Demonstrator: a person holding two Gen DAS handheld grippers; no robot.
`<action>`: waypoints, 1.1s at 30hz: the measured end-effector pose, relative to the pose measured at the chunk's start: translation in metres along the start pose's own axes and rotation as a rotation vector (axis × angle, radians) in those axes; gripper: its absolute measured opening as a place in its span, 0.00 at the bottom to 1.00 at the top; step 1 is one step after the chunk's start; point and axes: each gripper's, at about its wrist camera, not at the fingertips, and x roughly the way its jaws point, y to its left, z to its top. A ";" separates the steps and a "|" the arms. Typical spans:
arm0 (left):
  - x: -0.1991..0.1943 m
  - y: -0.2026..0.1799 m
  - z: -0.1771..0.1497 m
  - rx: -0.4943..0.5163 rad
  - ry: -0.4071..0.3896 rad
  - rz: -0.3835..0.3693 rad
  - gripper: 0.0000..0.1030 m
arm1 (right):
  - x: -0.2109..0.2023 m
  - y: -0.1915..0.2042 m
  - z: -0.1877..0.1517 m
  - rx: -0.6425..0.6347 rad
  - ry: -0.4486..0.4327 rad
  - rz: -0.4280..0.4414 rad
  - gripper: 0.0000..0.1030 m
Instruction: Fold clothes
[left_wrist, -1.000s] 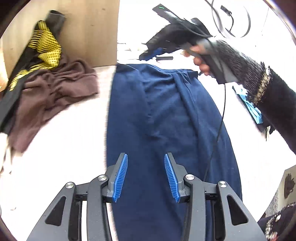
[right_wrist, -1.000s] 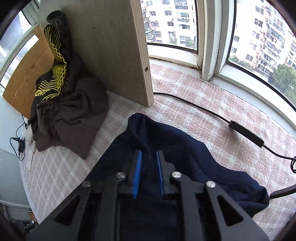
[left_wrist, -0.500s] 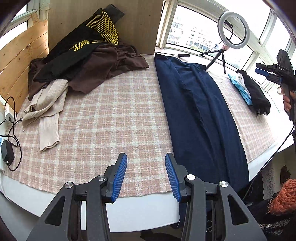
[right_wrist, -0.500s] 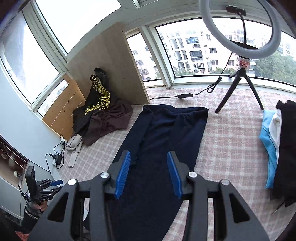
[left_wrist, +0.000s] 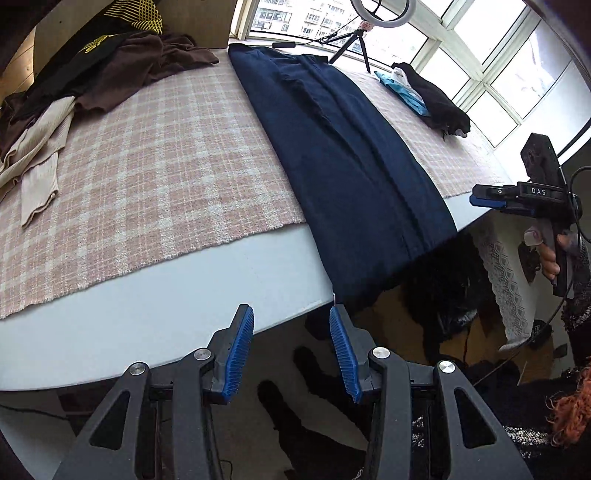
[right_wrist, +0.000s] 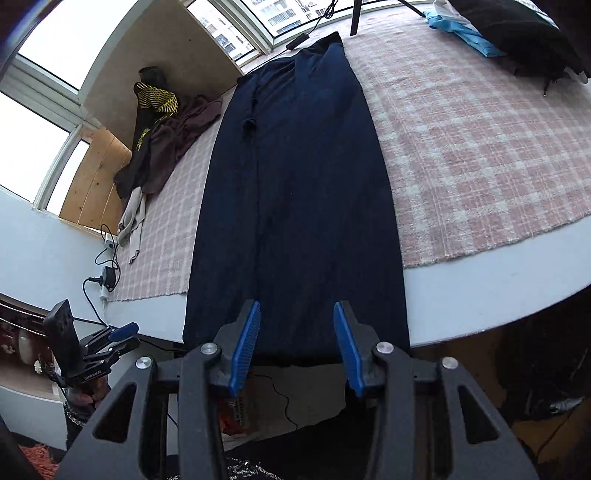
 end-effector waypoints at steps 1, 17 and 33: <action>0.004 -0.004 -0.007 0.012 0.011 0.006 0.40 | 0.005 0.004 -0.007 -0.016 0.012 -0.002 0.40; 0.105 -0.052 -0.027 0.125 0.145 0.005 0.40 | 0.051 -0.072 -0.075 -0.229 0.083 -0.152 0.41; 0.127 -0.086 -0.024 0.122 0.123 0.078 0.19 | 0.101 -0.099 -0.062 -0.359 0.121 0.037 0.44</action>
